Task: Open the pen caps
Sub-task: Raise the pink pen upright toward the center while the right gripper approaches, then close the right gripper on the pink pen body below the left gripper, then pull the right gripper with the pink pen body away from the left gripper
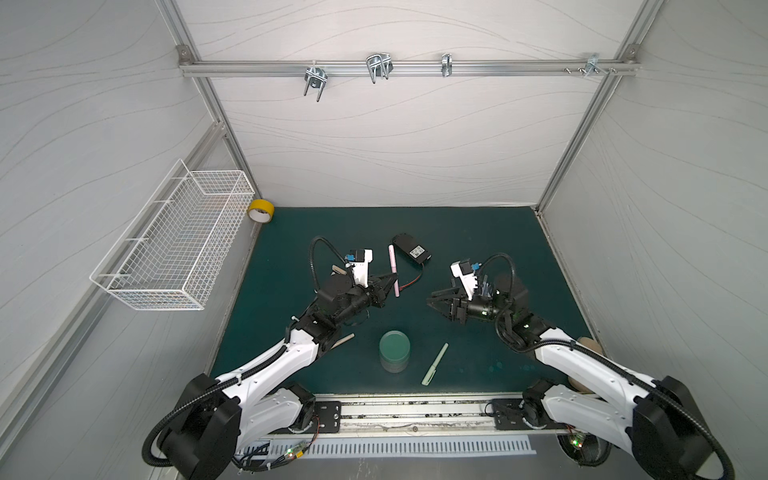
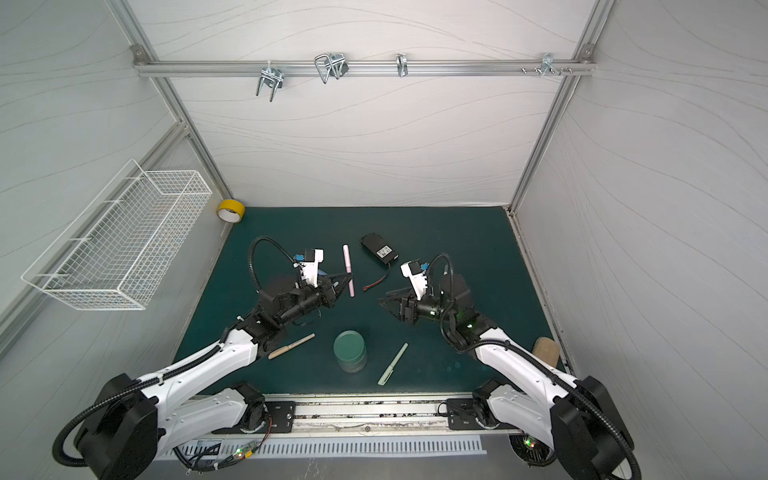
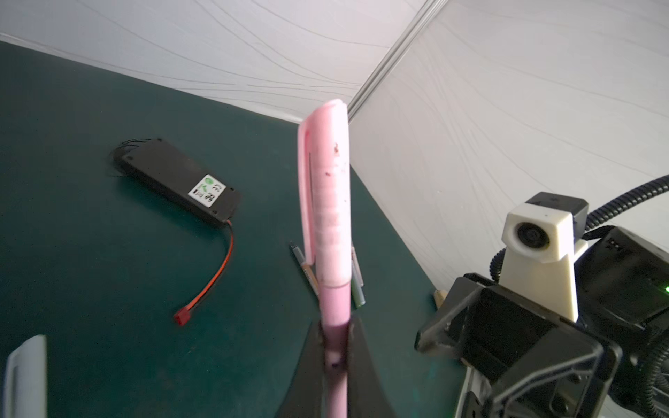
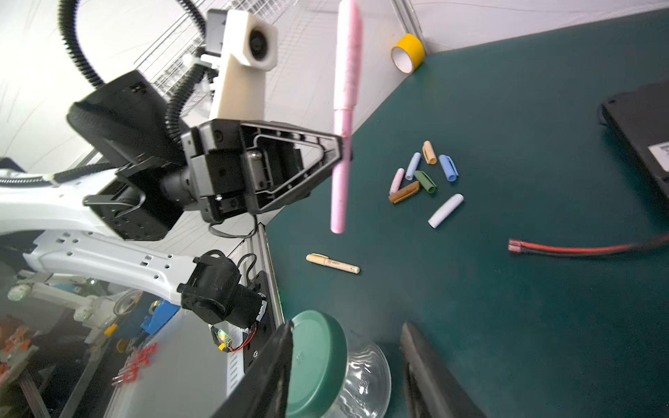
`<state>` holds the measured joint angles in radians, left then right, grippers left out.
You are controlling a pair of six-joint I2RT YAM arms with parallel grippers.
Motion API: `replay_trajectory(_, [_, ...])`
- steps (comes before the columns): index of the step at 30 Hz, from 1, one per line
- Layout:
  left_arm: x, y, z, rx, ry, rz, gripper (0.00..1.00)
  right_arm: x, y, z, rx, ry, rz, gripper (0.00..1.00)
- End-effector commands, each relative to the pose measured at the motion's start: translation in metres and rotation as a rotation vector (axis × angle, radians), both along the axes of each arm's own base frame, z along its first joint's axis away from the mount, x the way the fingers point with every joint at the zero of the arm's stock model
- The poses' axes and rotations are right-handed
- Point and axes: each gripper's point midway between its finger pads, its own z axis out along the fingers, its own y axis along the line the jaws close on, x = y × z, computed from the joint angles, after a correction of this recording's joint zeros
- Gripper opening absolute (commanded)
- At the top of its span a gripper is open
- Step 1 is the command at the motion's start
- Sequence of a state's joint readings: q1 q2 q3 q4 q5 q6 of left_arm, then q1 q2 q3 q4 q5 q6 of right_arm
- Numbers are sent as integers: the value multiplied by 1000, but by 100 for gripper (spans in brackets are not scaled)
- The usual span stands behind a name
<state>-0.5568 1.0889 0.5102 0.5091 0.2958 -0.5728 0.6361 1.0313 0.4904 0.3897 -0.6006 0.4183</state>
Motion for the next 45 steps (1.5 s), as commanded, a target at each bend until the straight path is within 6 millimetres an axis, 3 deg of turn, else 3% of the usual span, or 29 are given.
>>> replay_trajectory(1, [-14, -18, 39, -102, -144, -96, 4, -1, 9, 6, 3, -89, -3, 49])
replay_trajectory(6, [-39, -36, 35, -68, -193, -166, 4, -7, 25, 6, 38, -52, 47, 47])
replay_trajectory(17, [-52, -50, 34, -66, -206, -198, 3, -10, 28, 7, 45, -75, 32, 41])
replay_trajectory(27, [-53, -59, 31, -87, -181, -210, 3, -13, 27, 9, 55, -97, 45, 15])
replay_trajectory(31, [-52, -54, 33, -84, -188, -184, 21, -12, 24, 9, 44, -117, 31, 2])
replay_trajectory(33, [-52, -50, 36, -79, -194, -166, 36, -12, 22, 11, 39, -132, 25, 0])
replay_trajectory(35, [-53, -46, 36, -63, -187, -150, 45, -13, 21, 10, 32, -142, 24, 0])
replay_trajectory(38, [-55, -42, 35, -44, -177, -148, 50, -12, 22, 9, 19, -147, 26, 0])
replay_trajectory(45, [-62, -38, 47, -49, -219, -161, 52, -17, 27, 5, -4, -148, 81, 0])
